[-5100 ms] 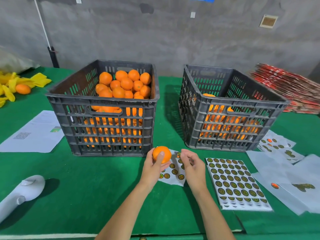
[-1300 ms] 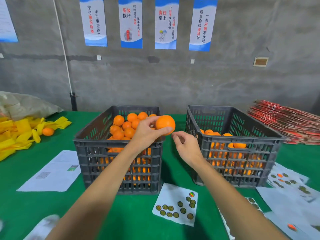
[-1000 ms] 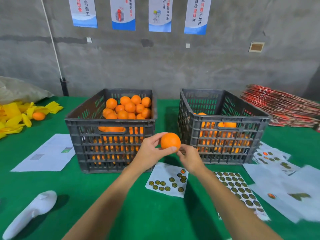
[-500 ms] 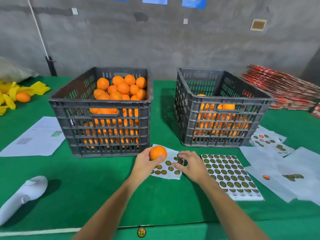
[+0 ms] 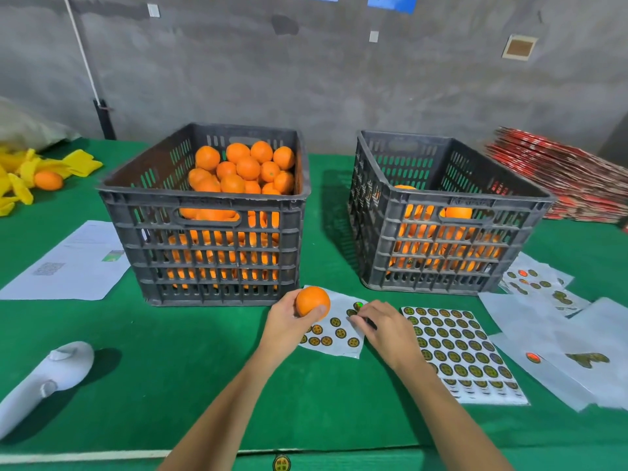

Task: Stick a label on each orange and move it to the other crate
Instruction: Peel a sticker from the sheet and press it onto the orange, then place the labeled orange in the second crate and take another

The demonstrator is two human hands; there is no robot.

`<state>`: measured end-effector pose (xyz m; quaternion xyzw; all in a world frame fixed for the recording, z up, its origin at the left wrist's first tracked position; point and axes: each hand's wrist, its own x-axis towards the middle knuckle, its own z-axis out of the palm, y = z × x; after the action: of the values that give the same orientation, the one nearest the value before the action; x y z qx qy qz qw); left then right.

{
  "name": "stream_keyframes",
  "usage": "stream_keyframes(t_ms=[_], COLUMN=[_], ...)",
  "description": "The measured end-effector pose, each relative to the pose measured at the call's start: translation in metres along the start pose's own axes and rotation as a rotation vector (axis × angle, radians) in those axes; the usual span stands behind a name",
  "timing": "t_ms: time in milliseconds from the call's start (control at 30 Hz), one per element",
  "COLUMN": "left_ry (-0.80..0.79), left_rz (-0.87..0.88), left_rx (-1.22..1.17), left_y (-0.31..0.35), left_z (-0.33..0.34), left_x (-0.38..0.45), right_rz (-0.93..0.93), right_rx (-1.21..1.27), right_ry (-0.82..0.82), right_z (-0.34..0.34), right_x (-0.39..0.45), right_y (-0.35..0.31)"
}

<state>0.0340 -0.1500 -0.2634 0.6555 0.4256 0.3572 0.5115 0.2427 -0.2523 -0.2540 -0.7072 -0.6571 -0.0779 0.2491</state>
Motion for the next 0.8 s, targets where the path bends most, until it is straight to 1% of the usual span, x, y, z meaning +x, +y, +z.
stream_keyframes(t_ms=[267, 533, 700, 800], left_ry=[0.001, -0.003, -0.007, -0.009], left_rz=[-0.01, -0.015, -0.013, -0.013], left_rx=[-0.03, -0.017, -0.01, -0.01], left_y=[-0.003, -0.005, -0.004, -0.004], left_z=[-0.001, 0.0, 0.001, 0.001], left_x=[0.001, 0.002, 0.0, 0.0], right_rz=[-0.06, -0.021, -0.037, -0.062], right_rx=[0.016, 0.014, -0.092, -0.106], right_ry=[-0.08, -0.148, -0.246, -0.278], right_z=[-0.001, -0.005, -0.012, -0.018], right_x=[-0.009, -0.012, -0.009, -0.011], right_y=[0.009, 0.011, 0.005, 0.003])
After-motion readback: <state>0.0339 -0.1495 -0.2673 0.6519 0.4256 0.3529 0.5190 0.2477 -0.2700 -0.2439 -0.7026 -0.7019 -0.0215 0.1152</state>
